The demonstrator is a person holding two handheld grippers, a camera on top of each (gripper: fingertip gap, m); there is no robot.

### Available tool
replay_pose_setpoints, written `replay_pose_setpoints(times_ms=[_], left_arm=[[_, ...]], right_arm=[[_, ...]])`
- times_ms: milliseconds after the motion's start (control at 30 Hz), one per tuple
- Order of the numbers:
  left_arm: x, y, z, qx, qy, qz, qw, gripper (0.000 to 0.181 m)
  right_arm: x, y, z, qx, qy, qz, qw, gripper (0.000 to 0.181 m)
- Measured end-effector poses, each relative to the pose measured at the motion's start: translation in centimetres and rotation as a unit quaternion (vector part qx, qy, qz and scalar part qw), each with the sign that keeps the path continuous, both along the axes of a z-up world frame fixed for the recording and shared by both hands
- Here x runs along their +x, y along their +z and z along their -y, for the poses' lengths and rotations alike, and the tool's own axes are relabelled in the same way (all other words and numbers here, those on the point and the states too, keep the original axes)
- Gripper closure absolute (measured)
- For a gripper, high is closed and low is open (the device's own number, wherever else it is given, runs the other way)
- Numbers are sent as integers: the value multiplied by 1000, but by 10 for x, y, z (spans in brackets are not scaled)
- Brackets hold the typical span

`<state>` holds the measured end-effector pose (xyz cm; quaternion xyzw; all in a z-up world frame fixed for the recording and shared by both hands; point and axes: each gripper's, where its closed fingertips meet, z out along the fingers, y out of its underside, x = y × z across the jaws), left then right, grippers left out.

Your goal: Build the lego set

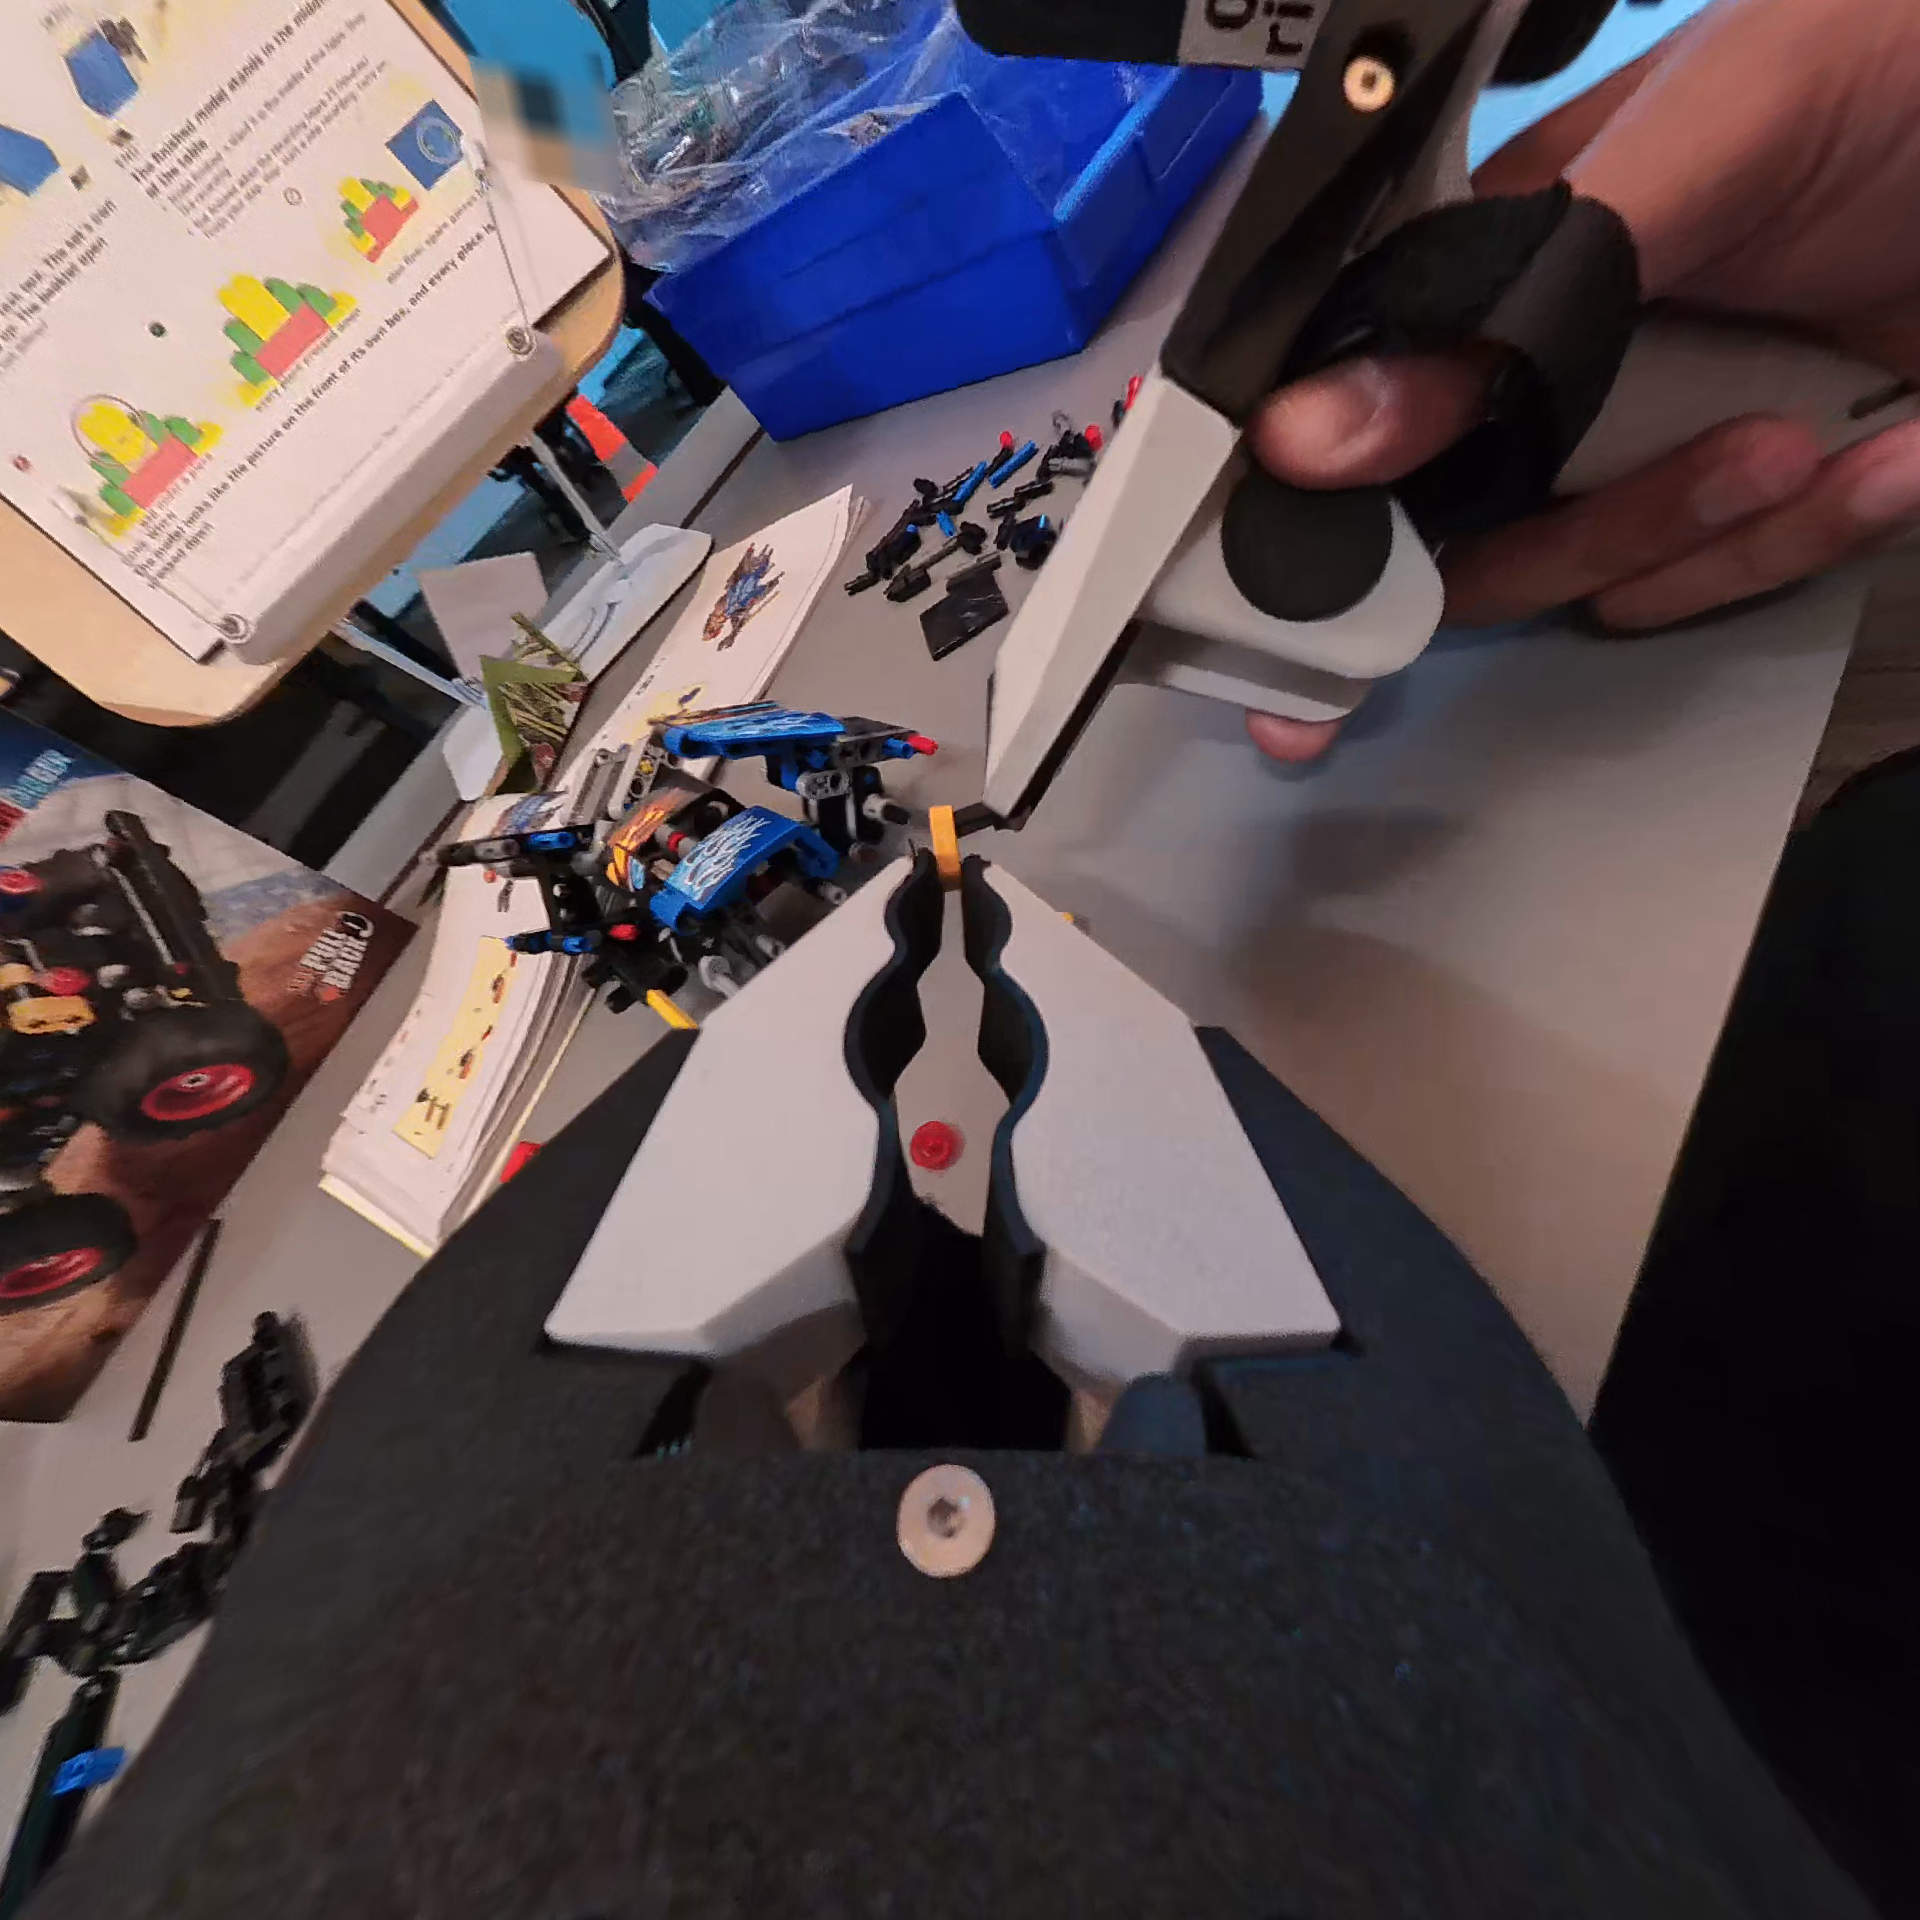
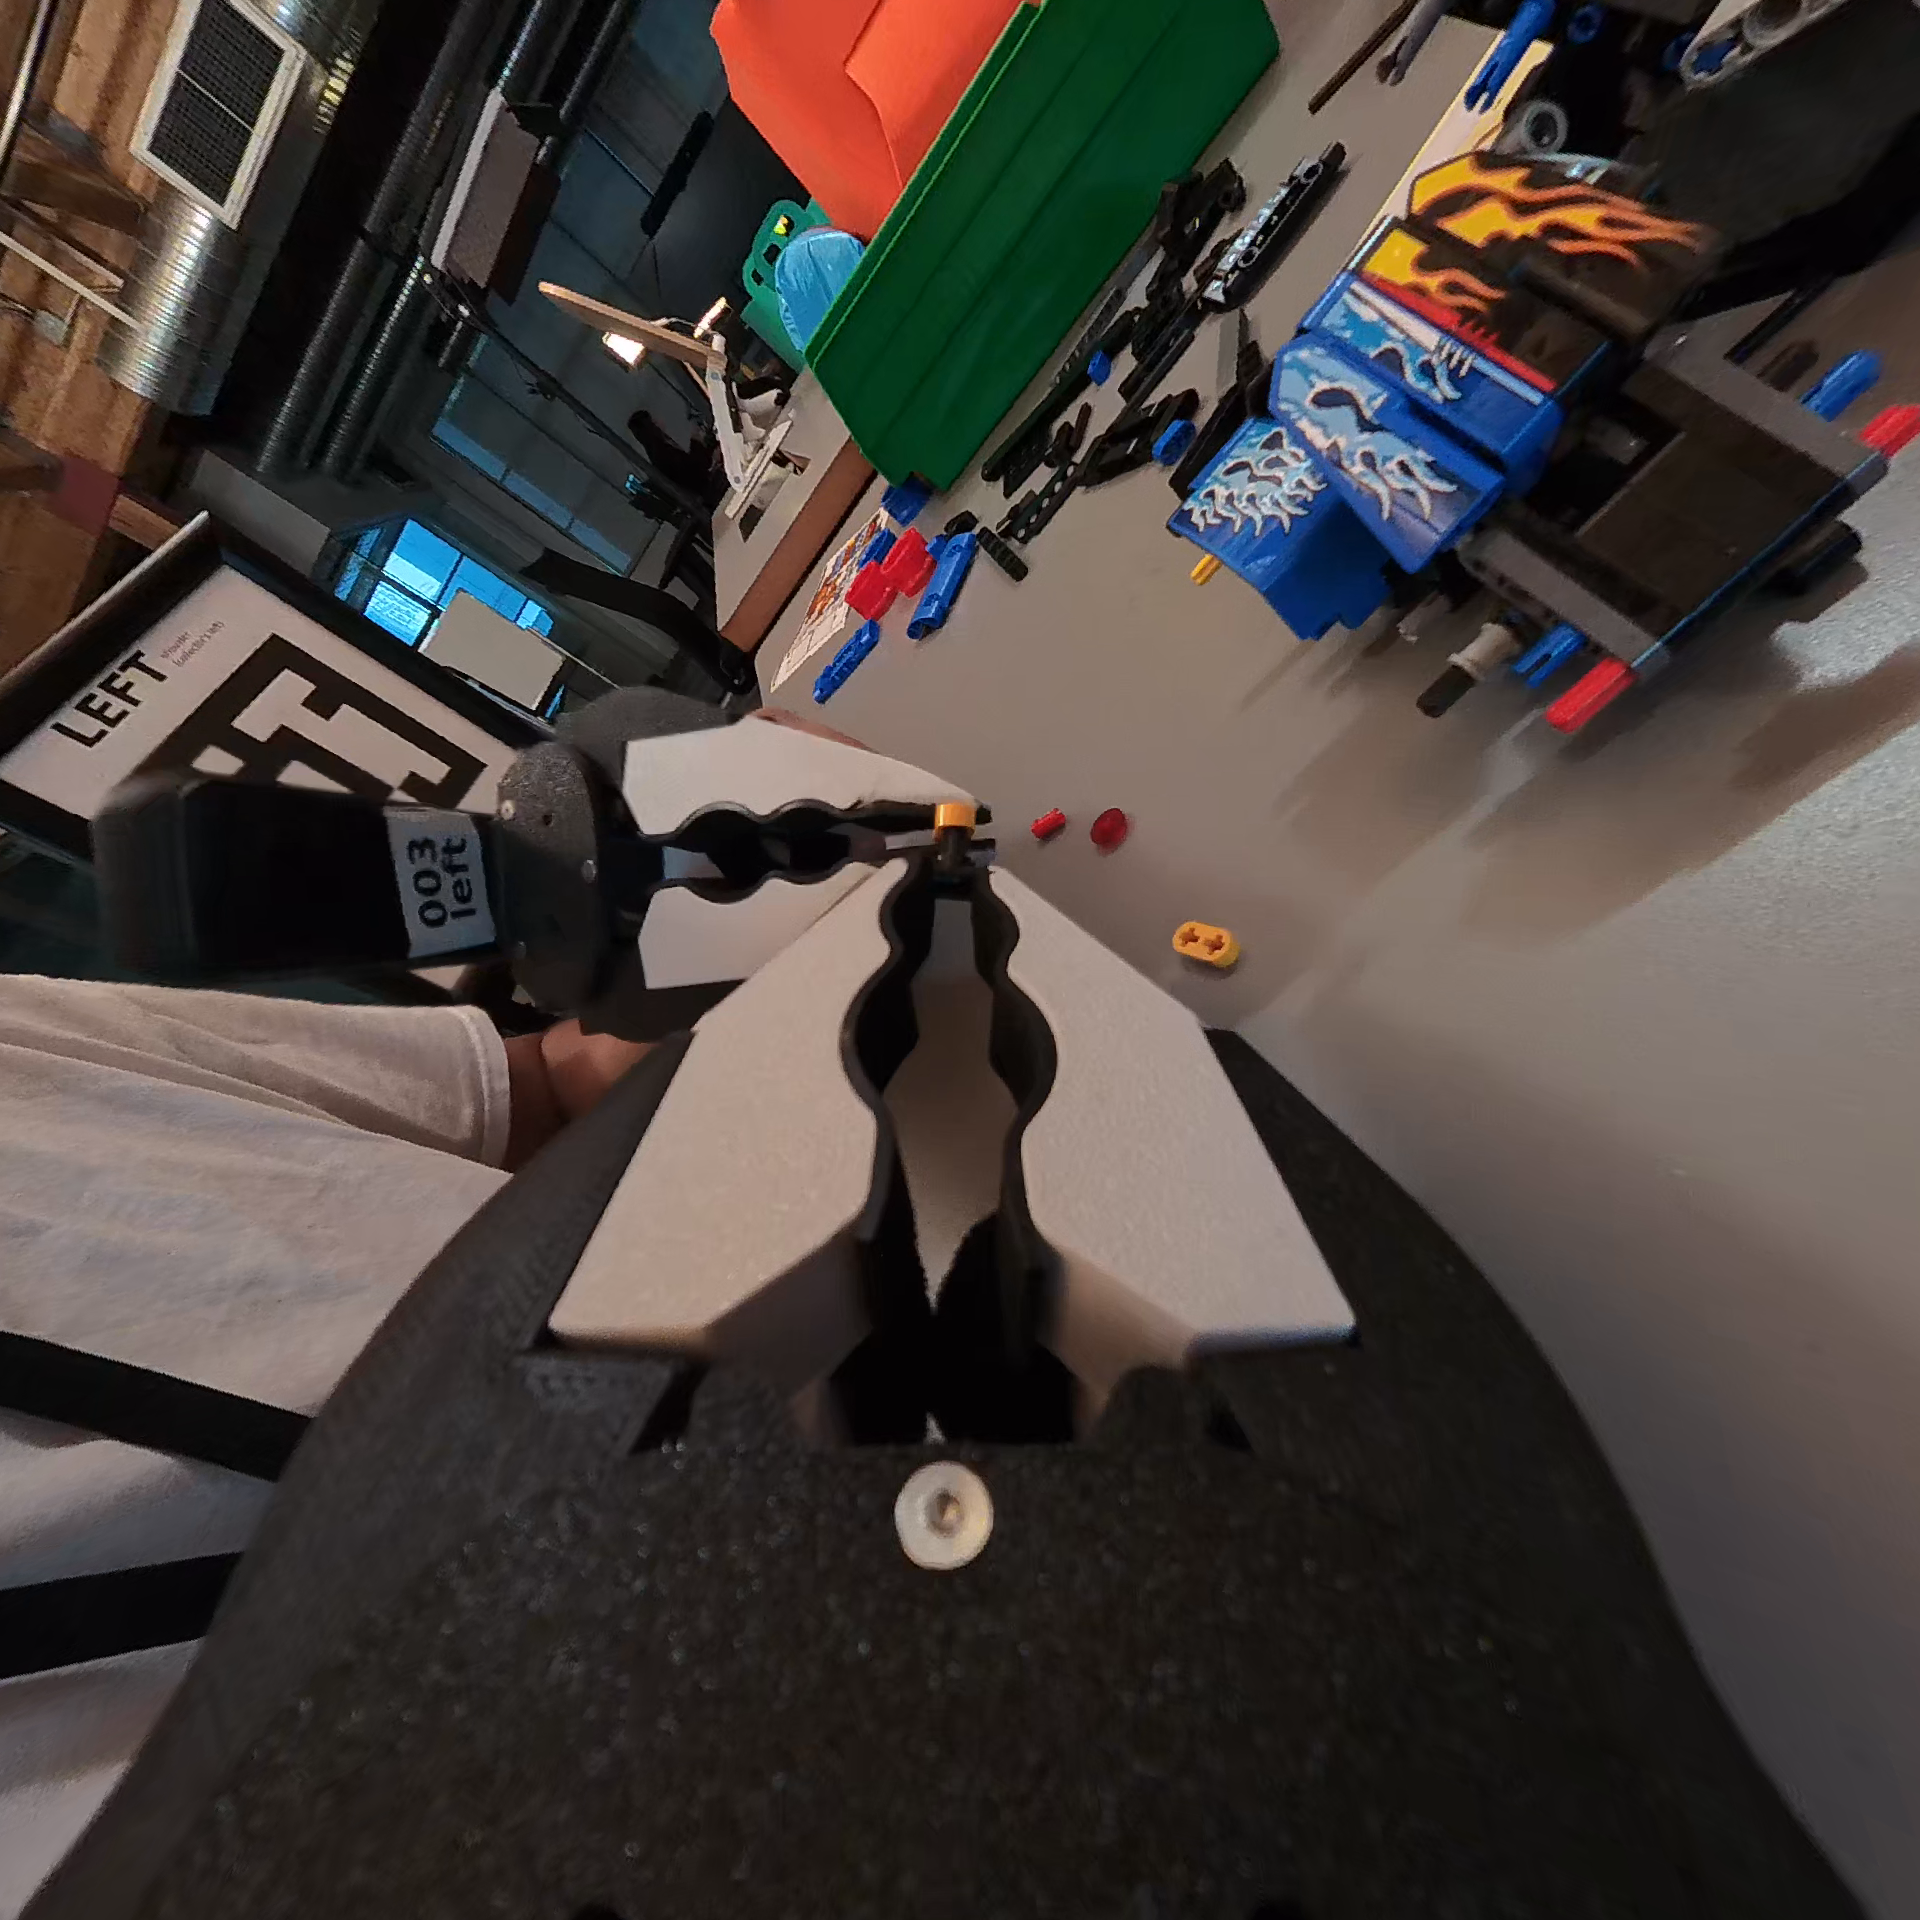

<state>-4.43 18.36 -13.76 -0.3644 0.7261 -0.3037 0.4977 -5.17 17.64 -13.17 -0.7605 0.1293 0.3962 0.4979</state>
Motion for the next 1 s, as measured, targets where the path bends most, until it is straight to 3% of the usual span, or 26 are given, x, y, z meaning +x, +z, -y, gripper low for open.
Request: replay_pose_setpoints(times_ms=[433, 1000], left_arm=[[2, -2, 0, -18, 5, -12, 1000, 179], [7, 3, -1, -131, 10, -39, 991, 179]], right_arm=[[3, 0, -1, 5, -15, 12, 1000, 175], [8, 5, -4, 24, -38, 23, 999, 175]])
